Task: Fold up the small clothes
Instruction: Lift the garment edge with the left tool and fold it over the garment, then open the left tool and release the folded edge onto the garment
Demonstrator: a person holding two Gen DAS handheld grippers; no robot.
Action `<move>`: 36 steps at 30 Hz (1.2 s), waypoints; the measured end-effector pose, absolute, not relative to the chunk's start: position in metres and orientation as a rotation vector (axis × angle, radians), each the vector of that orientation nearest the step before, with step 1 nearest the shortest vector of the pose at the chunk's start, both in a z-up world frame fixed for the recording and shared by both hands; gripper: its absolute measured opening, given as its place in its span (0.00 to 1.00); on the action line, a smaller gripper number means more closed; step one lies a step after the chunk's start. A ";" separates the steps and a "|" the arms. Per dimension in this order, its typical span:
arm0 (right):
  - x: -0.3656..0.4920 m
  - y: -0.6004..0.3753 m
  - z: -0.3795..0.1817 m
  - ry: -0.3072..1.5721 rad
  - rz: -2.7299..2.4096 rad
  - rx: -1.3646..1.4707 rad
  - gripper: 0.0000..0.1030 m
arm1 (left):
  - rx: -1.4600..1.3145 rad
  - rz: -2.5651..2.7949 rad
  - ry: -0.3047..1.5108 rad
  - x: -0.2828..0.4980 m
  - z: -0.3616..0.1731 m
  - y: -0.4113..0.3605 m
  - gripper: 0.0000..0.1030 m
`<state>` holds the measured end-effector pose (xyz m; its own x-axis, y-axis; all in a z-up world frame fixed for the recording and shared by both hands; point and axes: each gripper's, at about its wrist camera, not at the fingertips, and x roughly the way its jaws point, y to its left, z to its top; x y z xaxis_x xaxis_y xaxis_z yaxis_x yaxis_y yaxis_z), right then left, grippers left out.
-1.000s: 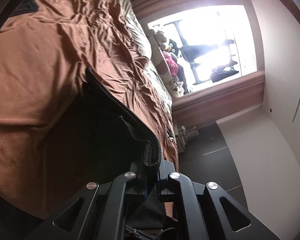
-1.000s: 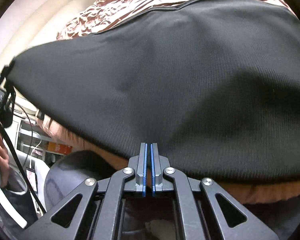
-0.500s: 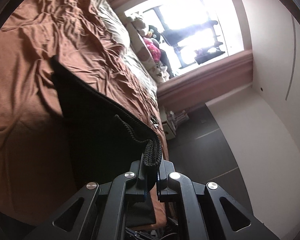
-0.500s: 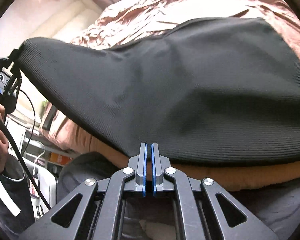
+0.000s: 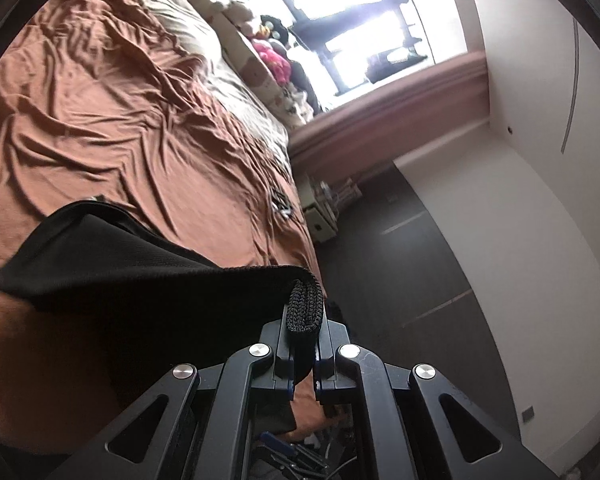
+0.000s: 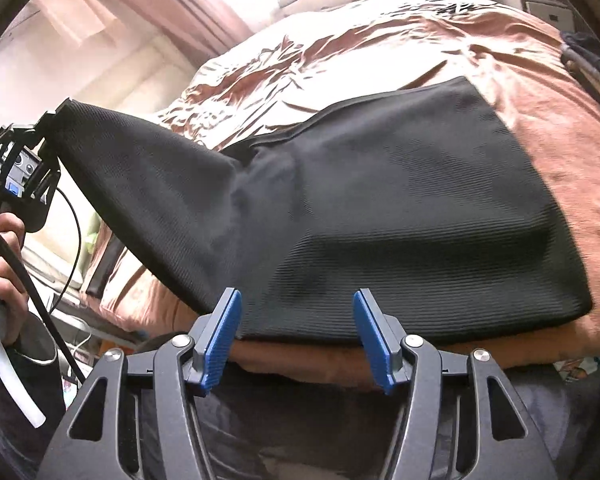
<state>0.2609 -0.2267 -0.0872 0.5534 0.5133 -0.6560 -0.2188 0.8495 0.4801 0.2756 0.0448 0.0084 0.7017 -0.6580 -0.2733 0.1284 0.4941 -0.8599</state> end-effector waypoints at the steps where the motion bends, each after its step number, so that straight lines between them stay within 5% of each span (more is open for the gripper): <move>1: 0.259 -0.231 -0.088 0.884 0.433 0.371 0.55 | -0.933 -0.527 0.650 0.277 0.008 0.040 0.05; 16: 0.225 -0.289 -0.080 0.858 0.335 0.467 0.55 | -0.805 -0.640 0.793 0.312 0.000 -0.058 0.05; 36: 0.189 -0.355 -0.085 0.876 0.201 0.532 0.55 | -0.733 -0.772 1.054 0.341 -0.081 -0.195 0.08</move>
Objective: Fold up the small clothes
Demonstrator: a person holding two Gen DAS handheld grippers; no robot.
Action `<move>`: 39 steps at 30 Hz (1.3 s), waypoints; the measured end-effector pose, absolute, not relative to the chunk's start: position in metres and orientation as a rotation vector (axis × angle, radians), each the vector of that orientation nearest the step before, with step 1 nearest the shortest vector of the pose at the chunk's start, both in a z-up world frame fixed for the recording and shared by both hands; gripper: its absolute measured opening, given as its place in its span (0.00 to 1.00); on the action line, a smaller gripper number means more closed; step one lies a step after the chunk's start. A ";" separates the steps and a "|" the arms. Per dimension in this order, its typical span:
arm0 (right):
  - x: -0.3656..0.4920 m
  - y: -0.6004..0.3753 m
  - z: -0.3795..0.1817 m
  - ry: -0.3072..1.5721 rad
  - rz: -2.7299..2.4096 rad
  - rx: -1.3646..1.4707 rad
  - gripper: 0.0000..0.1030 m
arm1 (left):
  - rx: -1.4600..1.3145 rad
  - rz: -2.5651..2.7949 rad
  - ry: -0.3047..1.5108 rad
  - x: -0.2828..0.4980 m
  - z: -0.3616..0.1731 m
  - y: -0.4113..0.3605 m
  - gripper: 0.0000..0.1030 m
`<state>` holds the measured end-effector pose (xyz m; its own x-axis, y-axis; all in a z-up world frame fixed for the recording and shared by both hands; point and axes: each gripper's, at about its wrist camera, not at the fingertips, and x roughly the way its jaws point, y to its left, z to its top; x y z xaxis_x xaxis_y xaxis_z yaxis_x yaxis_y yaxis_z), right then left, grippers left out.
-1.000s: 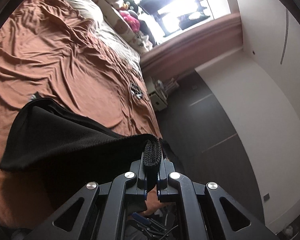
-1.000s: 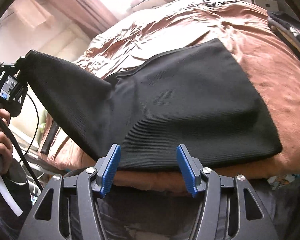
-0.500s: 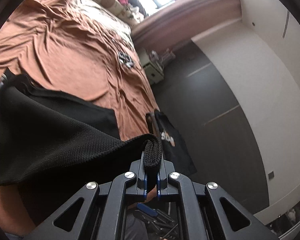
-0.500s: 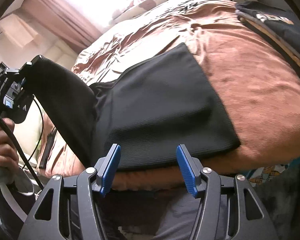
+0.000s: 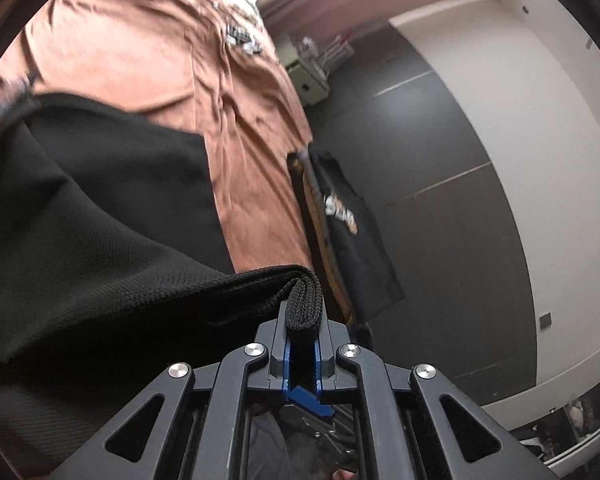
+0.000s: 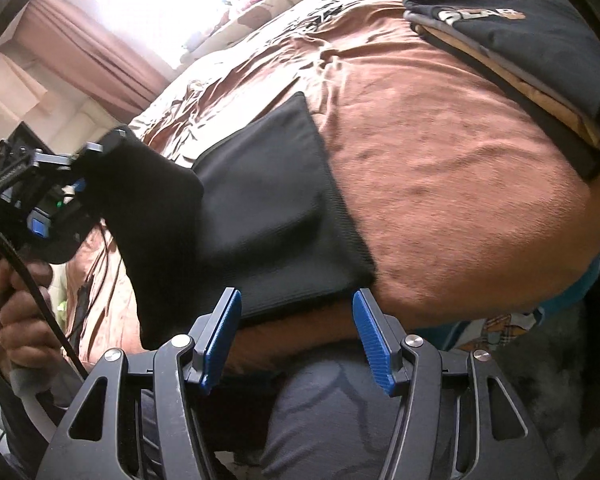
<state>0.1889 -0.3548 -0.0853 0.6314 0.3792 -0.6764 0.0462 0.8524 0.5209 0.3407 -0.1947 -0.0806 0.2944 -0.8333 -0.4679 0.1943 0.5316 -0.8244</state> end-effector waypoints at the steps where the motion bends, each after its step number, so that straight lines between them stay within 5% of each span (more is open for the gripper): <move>1: 0.190 -0.356 -0.086 0.879 0.199 0.530 0.55 | -0.730 -0.772 1.068 0.340 -0.084 -0.198 0.10; 6: 0.193 -0.359 -0.086 0.886 0.204 0.511 0.55 | -0.737 -0.811 1.102 0.336 -0.093 -0.209 0.74; 8: 0.196 -0.358 -0.086 0.889 0.216 0.498 0.55 | -0.724 -0.800 1.085 0.331 -0.090 -0.203 0.81; 19: 0.214 -0.350 -0.095 0.898 0.304 0.458 0.54 | -0.780 -0.642 1.029 0.300 -0.095 -0.133 0.83; 31: 0.243 -0.354 -0.113 0.932 0.319 0.529 0.39 | -0.779 -0.442 0.993 0.262 -0.118 -0.071 0.82; 39: 0.268 -0.348 -0.125 0.964 0.314 0.535 0.31 | -0.784 -0.295 1.033 0.244 -0.151 -0.037 0.50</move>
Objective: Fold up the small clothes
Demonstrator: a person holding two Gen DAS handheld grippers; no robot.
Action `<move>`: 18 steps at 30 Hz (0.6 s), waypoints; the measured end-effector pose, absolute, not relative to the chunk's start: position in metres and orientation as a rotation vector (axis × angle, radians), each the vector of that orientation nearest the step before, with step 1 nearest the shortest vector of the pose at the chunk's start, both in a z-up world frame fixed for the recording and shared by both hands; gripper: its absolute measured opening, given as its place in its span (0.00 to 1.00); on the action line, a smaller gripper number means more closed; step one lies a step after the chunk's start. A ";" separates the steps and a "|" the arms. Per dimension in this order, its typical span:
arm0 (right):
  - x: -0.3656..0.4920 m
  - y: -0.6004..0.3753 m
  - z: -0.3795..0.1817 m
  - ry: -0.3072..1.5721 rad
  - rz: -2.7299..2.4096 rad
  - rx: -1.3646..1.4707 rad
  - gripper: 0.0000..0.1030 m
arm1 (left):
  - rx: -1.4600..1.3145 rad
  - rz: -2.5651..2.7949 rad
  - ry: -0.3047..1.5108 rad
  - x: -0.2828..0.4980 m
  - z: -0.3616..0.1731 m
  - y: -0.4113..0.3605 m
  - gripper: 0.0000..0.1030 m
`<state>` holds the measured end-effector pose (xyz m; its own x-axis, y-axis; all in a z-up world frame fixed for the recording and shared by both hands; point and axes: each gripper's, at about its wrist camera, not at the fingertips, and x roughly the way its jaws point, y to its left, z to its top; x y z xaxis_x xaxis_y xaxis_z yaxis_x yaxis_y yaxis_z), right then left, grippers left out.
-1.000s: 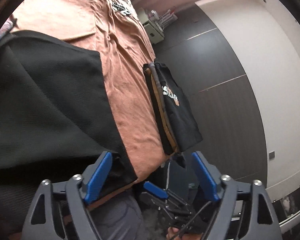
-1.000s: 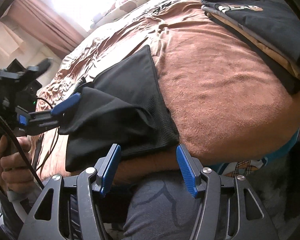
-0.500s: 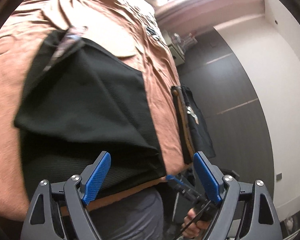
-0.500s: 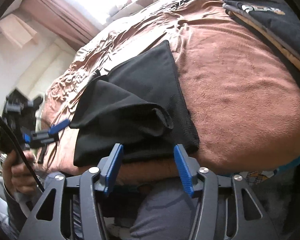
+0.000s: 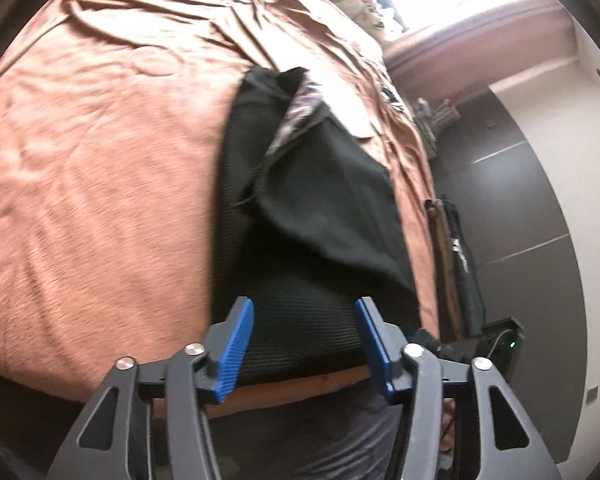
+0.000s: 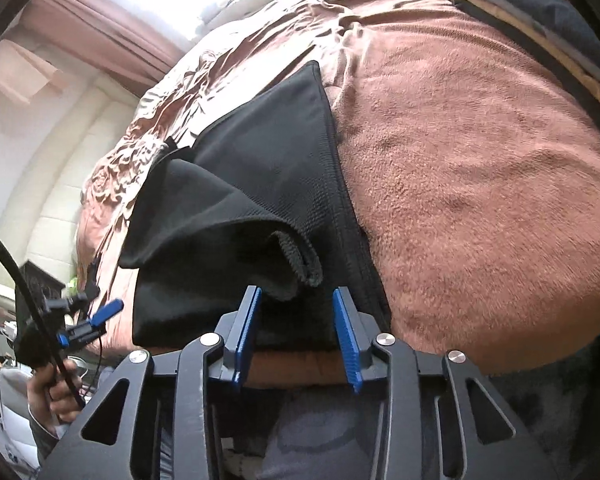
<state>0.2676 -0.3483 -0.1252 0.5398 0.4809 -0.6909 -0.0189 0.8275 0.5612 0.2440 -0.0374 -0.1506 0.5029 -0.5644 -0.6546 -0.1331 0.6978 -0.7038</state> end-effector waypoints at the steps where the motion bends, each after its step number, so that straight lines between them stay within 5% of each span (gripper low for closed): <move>1: 0.269 -0.348 -0.126 0.965 0.313 0.538 0.29 | -0.785 -0.285 1.043 0.242 -0.155 -0.036 0.49; 7: 0.282 -0.343 -0.124 0.959 0.308 0.528 0.23 | -0.774 -0.251 1.100 0.240 -0.176 -0.036 0.44; 12: 0.288 -0.340 -0.120 0.965 0.298 0.480 0.06 | -0.782 -0.253 1.109 0.239 -0.186 -0.037 0.43; 18: 0.276 -0.337 -0.105 0.943 0.303 0.437 0.03 | -0.770 -0.247 1.121 0.236 -0.189 -0.038 0.41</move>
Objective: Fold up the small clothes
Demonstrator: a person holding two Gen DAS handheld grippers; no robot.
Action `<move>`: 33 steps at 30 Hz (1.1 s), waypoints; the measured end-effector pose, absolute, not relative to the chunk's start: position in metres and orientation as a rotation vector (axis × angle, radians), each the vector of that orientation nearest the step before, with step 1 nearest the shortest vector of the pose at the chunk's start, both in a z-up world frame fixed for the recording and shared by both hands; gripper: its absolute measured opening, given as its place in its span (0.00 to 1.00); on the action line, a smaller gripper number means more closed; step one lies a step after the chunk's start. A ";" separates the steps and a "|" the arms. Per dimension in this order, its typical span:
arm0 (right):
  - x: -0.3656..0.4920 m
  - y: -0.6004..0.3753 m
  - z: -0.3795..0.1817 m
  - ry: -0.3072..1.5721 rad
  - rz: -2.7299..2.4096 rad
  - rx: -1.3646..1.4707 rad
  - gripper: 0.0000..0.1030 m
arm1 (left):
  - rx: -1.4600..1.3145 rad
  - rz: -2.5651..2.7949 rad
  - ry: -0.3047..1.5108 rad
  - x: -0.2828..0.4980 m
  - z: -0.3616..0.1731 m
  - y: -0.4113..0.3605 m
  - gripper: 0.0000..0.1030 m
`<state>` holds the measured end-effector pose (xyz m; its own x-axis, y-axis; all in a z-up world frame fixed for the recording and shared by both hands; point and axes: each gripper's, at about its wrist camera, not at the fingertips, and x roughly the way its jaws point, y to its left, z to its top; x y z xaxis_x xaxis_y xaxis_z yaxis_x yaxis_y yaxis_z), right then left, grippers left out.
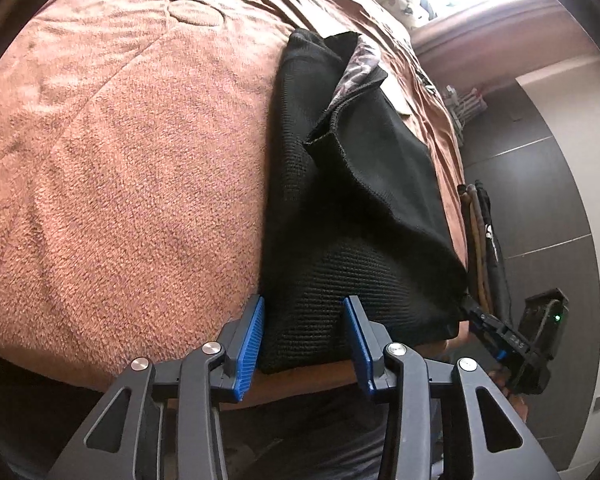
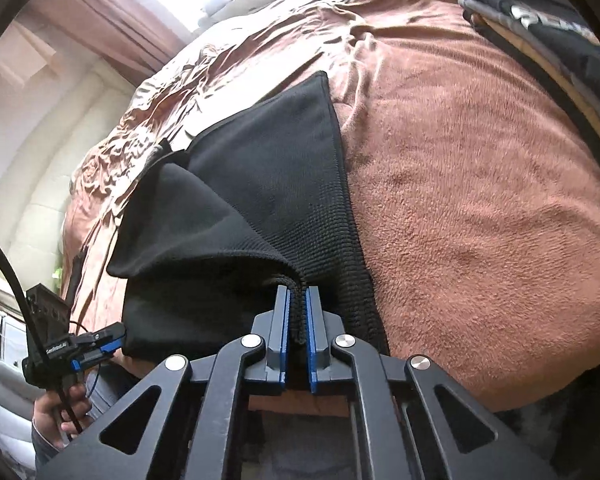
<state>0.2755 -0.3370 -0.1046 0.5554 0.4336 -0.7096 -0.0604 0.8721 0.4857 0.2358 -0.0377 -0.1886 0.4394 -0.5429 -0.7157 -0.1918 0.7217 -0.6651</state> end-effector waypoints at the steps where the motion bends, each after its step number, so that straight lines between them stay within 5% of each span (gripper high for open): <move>1: 0.272 -0.338 -0.101 0.936 0.304 0.434 0.03 | -0.767 -0.246 1.122 0.236 -0.188 -0.038 0.41; 22: 0.250 -0.364 -0.119 0.963 0.245 0.466 0.03 | -0.692 -0.231 1.046 0.256 -0.149 -0.047 0.42; 26: 0.248 -0.366 -0.121 0.959 0.253 0.486 0.03 | -0.701 -0.280 1.012 0.270 -0.133 -0.054 0.56; 33: 0.248 -0.367 -0.122 0.960 0.261 0.486 0.03 | -0.658 -0.292 1.059 0.303 -0.142 -0.075 0.59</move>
<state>0.2480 -0.3670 -0.1222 0.5540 0.4210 -0.7182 -0.0007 0.8630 0.5052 0.3026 -0.0750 -0.1418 0.4747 -0.5220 -0.7086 -0.0842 0.7745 -0.6269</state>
